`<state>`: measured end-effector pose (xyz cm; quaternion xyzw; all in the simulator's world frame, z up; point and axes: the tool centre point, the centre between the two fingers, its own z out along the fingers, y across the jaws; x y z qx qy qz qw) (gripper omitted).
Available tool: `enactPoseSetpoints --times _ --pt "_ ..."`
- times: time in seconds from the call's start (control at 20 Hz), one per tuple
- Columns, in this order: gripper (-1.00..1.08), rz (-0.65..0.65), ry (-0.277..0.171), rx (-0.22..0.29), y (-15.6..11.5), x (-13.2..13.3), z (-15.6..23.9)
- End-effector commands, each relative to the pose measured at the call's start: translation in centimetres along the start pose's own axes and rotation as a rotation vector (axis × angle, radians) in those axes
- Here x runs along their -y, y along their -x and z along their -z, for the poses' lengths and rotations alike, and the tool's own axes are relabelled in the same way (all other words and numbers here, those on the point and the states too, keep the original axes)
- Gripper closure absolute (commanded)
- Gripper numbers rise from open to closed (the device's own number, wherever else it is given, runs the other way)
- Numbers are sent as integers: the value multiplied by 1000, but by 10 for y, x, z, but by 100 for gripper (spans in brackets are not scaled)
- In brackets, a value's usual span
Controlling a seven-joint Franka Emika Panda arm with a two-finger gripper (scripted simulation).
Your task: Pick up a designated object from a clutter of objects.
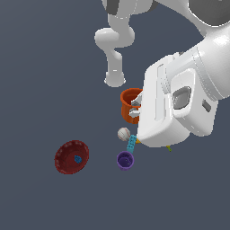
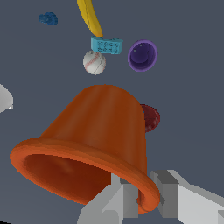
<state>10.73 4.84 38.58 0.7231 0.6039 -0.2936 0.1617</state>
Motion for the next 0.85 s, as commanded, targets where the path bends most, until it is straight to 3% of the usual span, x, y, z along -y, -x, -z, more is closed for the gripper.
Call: enactPoseSetpoints --times 0.0,0.8 --pt "108 -2 1 0 0 0 10" --pt "108 -3 1 3 -2 -2 30"
